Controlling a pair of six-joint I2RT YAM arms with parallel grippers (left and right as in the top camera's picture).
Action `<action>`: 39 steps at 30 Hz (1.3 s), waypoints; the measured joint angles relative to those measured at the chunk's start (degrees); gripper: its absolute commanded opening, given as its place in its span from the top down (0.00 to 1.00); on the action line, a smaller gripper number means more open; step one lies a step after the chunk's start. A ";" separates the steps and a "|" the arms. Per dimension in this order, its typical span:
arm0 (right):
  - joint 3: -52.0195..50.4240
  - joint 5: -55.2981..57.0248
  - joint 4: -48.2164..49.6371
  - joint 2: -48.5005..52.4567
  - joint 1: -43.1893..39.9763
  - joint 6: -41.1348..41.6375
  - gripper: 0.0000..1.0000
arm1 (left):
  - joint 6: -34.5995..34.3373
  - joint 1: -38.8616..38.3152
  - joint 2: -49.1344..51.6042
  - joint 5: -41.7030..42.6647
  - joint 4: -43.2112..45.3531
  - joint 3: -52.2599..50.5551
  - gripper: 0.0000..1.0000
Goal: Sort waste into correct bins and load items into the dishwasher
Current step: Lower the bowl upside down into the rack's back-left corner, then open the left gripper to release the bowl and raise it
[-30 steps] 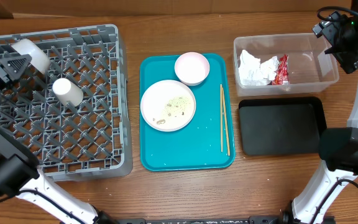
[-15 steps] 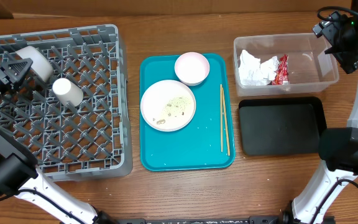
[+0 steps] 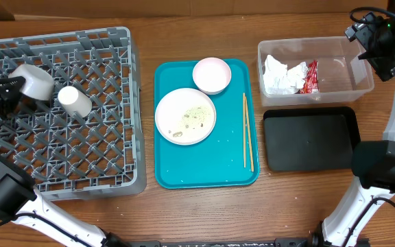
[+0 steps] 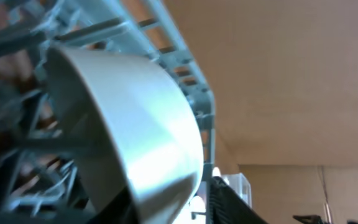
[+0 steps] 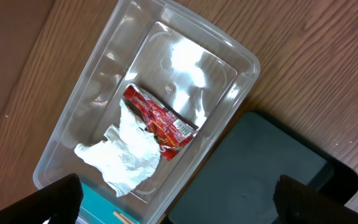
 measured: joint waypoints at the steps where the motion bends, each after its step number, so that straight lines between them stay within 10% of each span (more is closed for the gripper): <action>1: 0.00 0.00 0.04 0.00 0.00 0.02 0.00 | 0.00 0.00 -0.02 -1.64 -1.49 0.11 0.61; 11: 0.00 0.02 0.04 0.00 0.00 0.02 0.00 | -0.92 -0.07 -8.50 -21.35 -8.87 4.83 0.43; 21: 0.00 0.00 0.02 0.00 0.00 0.02 0.00 | -1.95 -6.73 -20.15 -32.87 -7.91 7.78 0.96; 39: 0.00 0.00 0.02 0.00 0.00 0.02 0.00 | -1.29 -18.75 -8.57 -68.83 -9.81 7.58 0.96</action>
